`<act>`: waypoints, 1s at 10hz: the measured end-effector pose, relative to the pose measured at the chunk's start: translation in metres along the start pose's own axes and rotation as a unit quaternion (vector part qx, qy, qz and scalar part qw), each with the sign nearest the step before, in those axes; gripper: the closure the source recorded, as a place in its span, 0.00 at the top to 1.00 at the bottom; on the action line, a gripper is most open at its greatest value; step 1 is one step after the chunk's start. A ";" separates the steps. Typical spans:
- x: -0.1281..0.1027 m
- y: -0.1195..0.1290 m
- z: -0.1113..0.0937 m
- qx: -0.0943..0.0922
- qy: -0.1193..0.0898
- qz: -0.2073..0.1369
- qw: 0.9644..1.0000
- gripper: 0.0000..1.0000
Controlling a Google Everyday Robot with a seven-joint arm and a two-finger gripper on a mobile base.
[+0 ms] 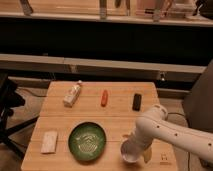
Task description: Pick up the ceramic cup
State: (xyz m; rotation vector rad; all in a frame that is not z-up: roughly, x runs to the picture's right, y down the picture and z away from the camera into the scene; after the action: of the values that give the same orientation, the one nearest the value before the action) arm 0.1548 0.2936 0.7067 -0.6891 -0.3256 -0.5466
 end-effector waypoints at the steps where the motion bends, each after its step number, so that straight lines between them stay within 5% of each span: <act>1: -0.001 0.002 -0.003 0.001 0.003 0.000 1.000 0.80; 6: -0.020 0.024 -0.068 0.023 0.030 -0.008 0.999 0.80; 10: -0.042 0.034 -0.076 0.021 0.026 -0.042 0.999 0.80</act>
State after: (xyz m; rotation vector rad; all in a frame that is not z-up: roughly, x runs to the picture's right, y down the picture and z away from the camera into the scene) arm 0.1482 0.2799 0.6149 -0.6223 -0.3169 -0.6352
